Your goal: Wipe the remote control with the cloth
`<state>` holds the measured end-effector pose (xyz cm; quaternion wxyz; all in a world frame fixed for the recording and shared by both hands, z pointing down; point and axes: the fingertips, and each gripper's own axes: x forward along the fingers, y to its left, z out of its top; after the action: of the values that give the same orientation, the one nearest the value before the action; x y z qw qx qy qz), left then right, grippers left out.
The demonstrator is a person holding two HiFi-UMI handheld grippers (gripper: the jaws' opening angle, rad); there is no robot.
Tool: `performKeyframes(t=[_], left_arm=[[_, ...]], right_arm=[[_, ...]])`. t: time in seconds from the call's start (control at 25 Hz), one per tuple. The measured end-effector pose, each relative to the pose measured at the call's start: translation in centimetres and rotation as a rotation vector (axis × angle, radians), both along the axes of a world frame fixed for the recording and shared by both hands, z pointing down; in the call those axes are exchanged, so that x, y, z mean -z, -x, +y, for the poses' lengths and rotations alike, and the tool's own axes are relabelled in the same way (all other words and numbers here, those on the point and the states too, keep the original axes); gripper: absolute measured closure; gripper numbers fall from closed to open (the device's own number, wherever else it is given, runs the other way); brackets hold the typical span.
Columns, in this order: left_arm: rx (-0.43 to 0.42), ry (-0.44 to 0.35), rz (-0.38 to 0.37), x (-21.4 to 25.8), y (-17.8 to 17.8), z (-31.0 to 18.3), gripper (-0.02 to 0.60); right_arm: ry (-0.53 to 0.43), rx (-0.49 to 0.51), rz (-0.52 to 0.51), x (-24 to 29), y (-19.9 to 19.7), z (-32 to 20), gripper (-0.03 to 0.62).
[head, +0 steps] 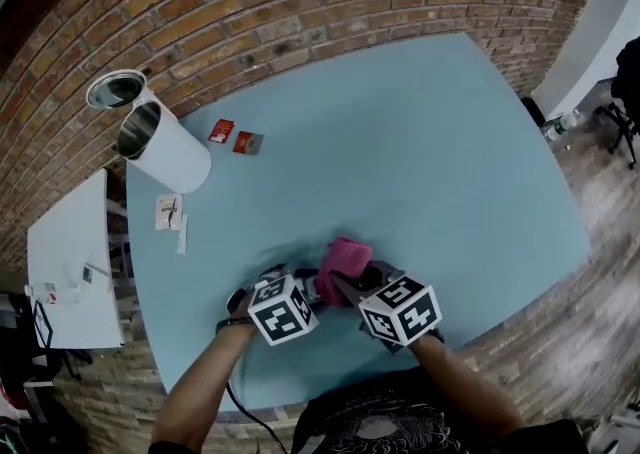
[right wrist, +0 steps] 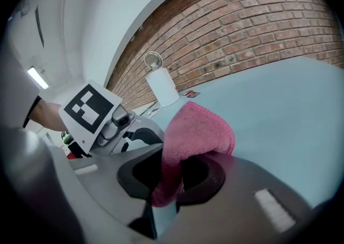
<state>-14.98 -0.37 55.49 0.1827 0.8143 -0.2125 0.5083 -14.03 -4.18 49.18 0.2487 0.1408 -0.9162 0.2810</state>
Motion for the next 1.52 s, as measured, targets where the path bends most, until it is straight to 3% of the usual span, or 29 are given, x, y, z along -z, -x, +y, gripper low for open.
performKeyframes(t=[0.64,0.88,1.16,1.52], left_arm=[[0.016,0.03,-0.042,-0.2,0.3,0.1,0.298],[0.046,0.035,-0.037,-0.1,0.1,0.0,0.354],[0.047,0.037,-0.045,-0.1,0.2,0.1,0.357],[0.05,0.037,-0.054,-0.2,0.3,0.0,0.357]], right_arm=[[0.005,-0.092,0.014,-0.6,-5.0,-2.6,0.531],[0.009,-0.134,0.011,-0.5,-6.5,-3.6,0.531],[0.01,-0.158,0.013,-0.5,-7.5,-4.0,0.531],[-0.027,-0.301,0.024,-0.1,-11.7,-7.8,0.531]])
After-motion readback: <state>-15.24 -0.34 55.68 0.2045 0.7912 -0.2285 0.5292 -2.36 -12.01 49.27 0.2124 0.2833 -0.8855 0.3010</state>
